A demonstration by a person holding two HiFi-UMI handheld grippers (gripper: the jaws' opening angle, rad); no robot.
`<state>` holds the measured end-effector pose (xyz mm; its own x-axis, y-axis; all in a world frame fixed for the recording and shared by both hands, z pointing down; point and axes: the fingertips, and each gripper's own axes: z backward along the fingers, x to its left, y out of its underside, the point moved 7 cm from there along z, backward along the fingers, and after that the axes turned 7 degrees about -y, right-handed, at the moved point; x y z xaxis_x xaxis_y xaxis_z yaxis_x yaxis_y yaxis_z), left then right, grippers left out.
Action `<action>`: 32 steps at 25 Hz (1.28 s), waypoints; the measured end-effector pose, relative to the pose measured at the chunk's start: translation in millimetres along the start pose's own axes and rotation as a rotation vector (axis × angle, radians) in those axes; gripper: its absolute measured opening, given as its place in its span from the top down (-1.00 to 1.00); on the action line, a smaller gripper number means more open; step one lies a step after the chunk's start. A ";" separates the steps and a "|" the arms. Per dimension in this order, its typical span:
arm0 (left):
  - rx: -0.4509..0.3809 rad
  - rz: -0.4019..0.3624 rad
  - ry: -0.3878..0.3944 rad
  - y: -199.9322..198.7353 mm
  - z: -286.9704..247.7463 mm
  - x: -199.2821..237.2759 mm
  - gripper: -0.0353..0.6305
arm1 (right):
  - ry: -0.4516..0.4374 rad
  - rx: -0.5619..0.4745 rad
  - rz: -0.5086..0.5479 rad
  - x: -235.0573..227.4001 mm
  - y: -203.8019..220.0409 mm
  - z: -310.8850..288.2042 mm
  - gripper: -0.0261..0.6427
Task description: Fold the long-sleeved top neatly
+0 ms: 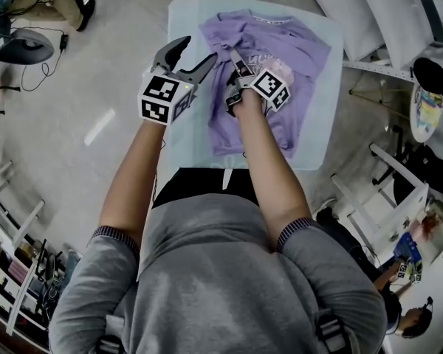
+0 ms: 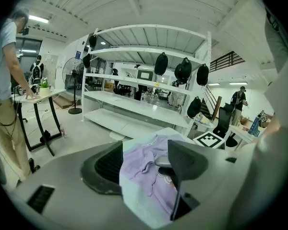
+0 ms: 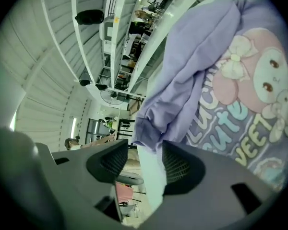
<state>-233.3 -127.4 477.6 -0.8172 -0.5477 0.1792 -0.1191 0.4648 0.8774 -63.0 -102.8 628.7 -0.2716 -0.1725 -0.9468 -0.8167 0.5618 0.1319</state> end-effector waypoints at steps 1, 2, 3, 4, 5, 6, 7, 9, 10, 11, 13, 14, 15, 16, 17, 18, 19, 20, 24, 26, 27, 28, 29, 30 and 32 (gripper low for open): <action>0.005 0.000 0.002 2.0 2.0 -0.7 -0.06 | 0.004 0.015 0.028 3.2 0.4 4.5 0.19; 0.010 0.001 0.003 4.4 4.2 -1.9 -0.06 | 0.009 0.029 0.061 7.3 -0.5 10.3 0.17; 0.017 0.001 0.006 7.1 6.4 -3.5 -0.06 | 0.015 0.040 0.098 11.9 -2.6 17.6 0.15; 0.023 0.003 0.010 10.2 8.5 -5.7 -0.06 | 0.024 0.049 0.136 16.7 -6.0 26.1 0.13; 0.030 0.006 0.015 13.7 10.6 -8.3 -0.06 | 0.034 0.056 0.177 21.4 -10.3 35.6 0.13; 0.037 0.011 0.022 17.9 12.7 -11.3 -0.06 | 0.046 0.063 0.221 25.9 -15.3 45.7 0.12; 0.044 0.015 0.030 22.7 14.7 -14.3 -0.06 | 0.061 0.071 0.267 29.9 -20.8 56.3 0.11; 0.060 0.024 0.049 33.4 18.0 -21.0 -0.06 | 0.097 0.086 0.361 36.3 -32.5 78.4 0.09; 0.073 0.028 0.059 38.8 20.2 -25.1 -0.06 | 0.115 0.094 0.405 38.9 -37.9 90.1 0.09; 0.089 0.031 0.069 44.0 22.8 -29.7 -0.06 | 0.132 0.102 0.445 41.0 -42.9 102.4 0.08; 0.122 0.036 0.083 54.4 28.1 -38.9 -0.06 | 0.165 0.115 0.507 43.0 -51.4 127.7 0.08; 0.138 0.041 0.085 59.9 30.5 -43.5 -0.06 | 0.181 0.122 0.529 42.4 -54.8 140.5 0.08; 0.154 0.051 0.084 65.8 32.8 -48.0 -0.06 | 0.198 0.129 0.545 40.7 -57.7 153.1 0.08; 0.169 0.064 0.081 71.9 35.1 -52.4 -0.06 | 0.216 0.137 0.557 38.0 -60.0 165.3 0.08; 0.184 0.078 0.076 77.9 37.4 -56.9 -0.06 | 0.233 0.145 0.566 34.2 -61.9 177.0 0.08; 0.198 0.091 0.069 83.9 39.8 -61.7 -0.06 | 0.249 0.154 0.571 29.4 -63.3 188.5 0.08; 0.212 0.102 0.061 89.7 42.3 -66.7 -0.06 | 0.264 0.163 0.575 24.0 -64.3 199.8 0.08; 0.225 0.112 0.052 95.3 44.8 -71.9 -0.06 | 0.279 0.174 0.580 18.1 -65.0 210.8 0.08; 0.281 0.129 0.011 118.1 54.8 -91.4 -0.06 | 0.332 0.225 0.600 -6.4 -65.8 248.8 0.07; 0.312 0.129 -0.014 132.0 60.6 -99.1 -0.06 | 0.350 0.256 0.614 -17.2 -64.3 263.5 0.07; 0.329 0.130 -0.028 139.8 63.7 -102.8 -0.06 | 0.357 0.272 0.624 -22.6 -63.1 270.0 0.07; 0.349 0.132 -0.042 148.2 66.9 -106.4 -0.06 | 0.364 0.288 0.633 -28.5 -61.8 276.2 0.07; 0.370 0.134 -0.056 156.9 70.0 -110.1 -0.06 | 0.373 0.302 0.639 -35.1 -60.7 282.2 0.07; 0.393 0.139 -0.071 165.8 73.2 -114.2 -0.06 | 0.383 0.316 0.639 -42.5 -59.7 288.5 0.06; 0.438 0.150 -0.101 184.2 80.7 -123.6 -0.06 | 0.411 0.344 0.635 -57.7 -57.0 302.8 0.06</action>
<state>-199.7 82.0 581.2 -0.8917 -0.3918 0.2266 -0.2044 0.7953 0.5706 153.4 120.1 586.9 -0.8471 0.0168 -0.5311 -0.2618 0.8566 0.4447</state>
